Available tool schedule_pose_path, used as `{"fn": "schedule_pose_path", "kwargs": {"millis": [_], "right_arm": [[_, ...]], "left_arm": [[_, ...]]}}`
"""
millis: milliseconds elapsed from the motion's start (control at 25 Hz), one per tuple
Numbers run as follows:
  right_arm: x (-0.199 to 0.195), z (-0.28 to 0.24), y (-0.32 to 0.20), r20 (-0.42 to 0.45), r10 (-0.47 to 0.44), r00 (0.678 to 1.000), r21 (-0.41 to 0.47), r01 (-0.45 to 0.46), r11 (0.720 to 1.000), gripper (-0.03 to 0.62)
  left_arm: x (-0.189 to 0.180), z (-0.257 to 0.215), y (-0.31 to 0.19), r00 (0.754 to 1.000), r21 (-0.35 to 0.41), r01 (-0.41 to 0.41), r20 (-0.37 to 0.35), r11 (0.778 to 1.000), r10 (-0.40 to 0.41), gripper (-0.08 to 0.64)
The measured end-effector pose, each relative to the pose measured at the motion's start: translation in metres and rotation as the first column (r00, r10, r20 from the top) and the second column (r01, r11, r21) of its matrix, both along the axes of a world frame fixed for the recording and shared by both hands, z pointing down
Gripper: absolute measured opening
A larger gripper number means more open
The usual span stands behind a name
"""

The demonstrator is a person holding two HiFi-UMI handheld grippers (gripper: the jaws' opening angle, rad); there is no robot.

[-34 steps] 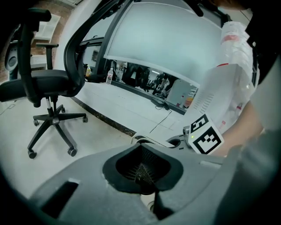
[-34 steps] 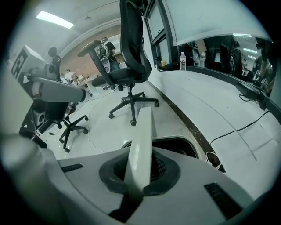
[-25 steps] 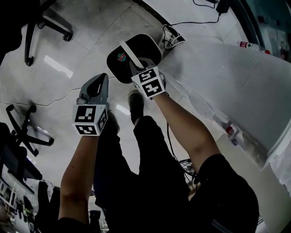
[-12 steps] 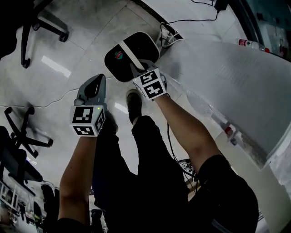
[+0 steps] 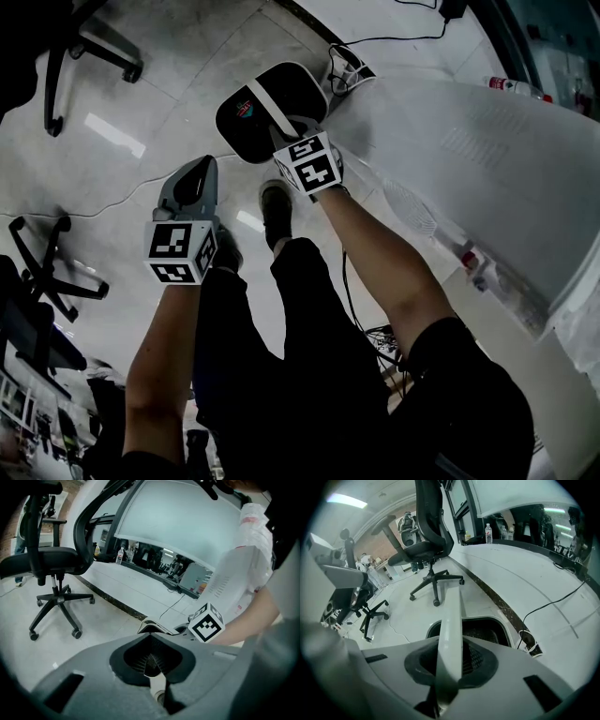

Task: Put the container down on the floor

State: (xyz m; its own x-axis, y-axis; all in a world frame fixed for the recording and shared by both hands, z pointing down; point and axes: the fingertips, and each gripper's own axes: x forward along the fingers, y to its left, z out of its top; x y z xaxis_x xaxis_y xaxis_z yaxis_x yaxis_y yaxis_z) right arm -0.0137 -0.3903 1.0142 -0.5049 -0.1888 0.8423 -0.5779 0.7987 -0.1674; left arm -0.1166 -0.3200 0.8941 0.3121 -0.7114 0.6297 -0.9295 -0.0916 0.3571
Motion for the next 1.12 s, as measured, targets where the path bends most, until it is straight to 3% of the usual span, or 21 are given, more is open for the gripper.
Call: {"fn": "schedule_pose_path", "kwargs": {"millis": [80, 160, 200, 800, 1120], "right_arm": [[0.001, -0.001, 0.002, -0.014, -0.010, 1.000, -0.001, 0.010, 1.000, 0.031], [0.003, -0.002, 0.004, -0.025, -0.008, 1.000, -0.009, 0.008, 1.000, 0.134], [0.003, -0.003, 0.006, -0.027, -0.006, 1.000, -0.013, 0.005, 1.000, 0.150], [0.019, -0.054, 0.018, -0.057, 0.002, 0.998, -0.006, -0.002, 1.000, 0.189], [0.026, -0.126, 0.029, -0.012, 0.020, 1.000, 0.015, -0.020, 1.000, 0.189]], "left_arm": [[-0.003, -0.001, 0.005, 1.000, -0.010, 0.010, 0.002, 1.000, -0.010, 0.006], [-0.006, -0.003, 0.010, 1.000, -0.020, 0.021, 0.005, 1.000, -0.020, 0.006], [-0.007, -0.004, 0.013, 1.000, -0.024, 0.024, 0.007, 0.999, -0.024, 0.006], [-0.011, -0.057, 0.036, 0.999, -0.025, 0.030, 0.018, 0.999, -0.029, 0.006], [-0.015, -0.121, 0.040, 0.999, 0.025, 0.030, 0.042, 0.999, -0.031, 0.006]]}}
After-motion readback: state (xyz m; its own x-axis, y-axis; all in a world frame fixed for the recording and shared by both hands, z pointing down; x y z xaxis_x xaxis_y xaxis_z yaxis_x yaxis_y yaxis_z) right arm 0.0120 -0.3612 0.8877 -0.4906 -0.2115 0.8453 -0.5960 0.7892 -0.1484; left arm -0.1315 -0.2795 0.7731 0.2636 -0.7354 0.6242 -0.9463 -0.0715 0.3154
